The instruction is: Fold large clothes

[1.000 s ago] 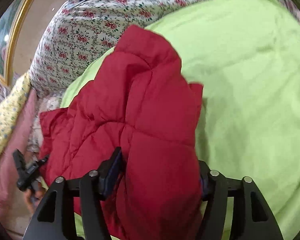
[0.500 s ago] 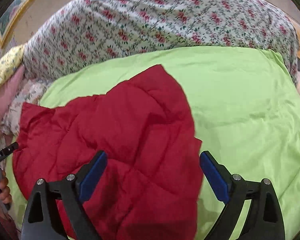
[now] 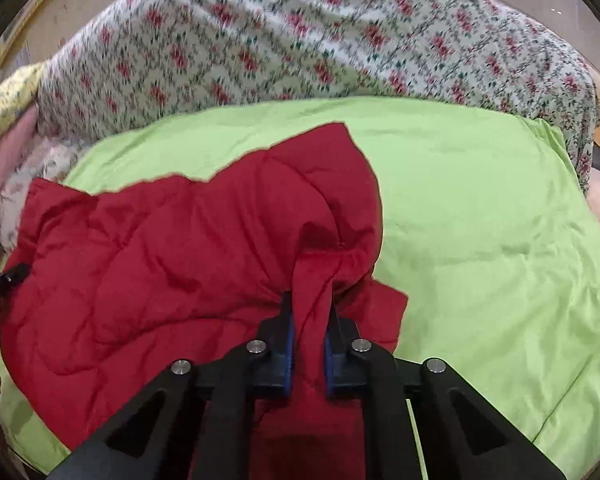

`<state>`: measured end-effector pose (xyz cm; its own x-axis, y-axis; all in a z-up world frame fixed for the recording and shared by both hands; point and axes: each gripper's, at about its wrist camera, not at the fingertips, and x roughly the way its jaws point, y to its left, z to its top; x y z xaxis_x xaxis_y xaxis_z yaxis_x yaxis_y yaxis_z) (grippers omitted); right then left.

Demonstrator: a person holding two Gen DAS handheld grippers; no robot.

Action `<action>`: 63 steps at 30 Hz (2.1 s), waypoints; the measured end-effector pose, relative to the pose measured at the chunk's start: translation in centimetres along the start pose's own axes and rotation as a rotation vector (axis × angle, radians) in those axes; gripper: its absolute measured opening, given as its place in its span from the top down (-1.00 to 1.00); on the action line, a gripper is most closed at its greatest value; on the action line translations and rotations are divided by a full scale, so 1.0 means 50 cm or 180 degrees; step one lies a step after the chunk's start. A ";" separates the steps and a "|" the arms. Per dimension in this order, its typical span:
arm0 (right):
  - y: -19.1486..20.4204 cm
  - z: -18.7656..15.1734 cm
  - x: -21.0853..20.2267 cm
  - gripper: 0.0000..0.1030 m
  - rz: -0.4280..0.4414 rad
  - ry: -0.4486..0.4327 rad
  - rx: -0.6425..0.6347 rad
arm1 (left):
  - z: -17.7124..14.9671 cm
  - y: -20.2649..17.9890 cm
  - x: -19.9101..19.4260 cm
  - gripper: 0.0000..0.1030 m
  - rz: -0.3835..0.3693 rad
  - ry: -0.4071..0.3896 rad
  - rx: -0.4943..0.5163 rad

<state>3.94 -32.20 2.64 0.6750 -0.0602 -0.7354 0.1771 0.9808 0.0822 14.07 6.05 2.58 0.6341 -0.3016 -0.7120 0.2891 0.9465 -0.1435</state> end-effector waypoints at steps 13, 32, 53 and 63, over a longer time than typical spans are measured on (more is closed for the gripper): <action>-0.059 0.028 0.094 0.82 -0.0111 0.0104 0.0396 | 0.045 0.013 0.138 0.70 -0.0109 0.0298 -0.0279; -0.075 0.014 0.114 0.78 -0.0100 0.0178 0.0536 | 0.038 0.008 0.130 0.43 0.0001 0.0331 -0.0223; -0.083 0.025 0.107 0.49 -0.0030 0.0178 0.0703 | -0.025 -0.083 -0.062 0.12 -0.0408 -0.0088 0.0091; -0.035 0.000 -0.052 -0.09 0.0213 -0.0273 0.0573 | -0.070 -0.119 -0.053 0.12 -0.0500 0.0111 0.0180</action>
<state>1.88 -33.75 4.38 0.7467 -0.0193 -0.6649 0.2498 0.9346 0.2533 8.15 1.60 2.93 0.5530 -0.4403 -0.7073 0.4232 0.8797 -0.2168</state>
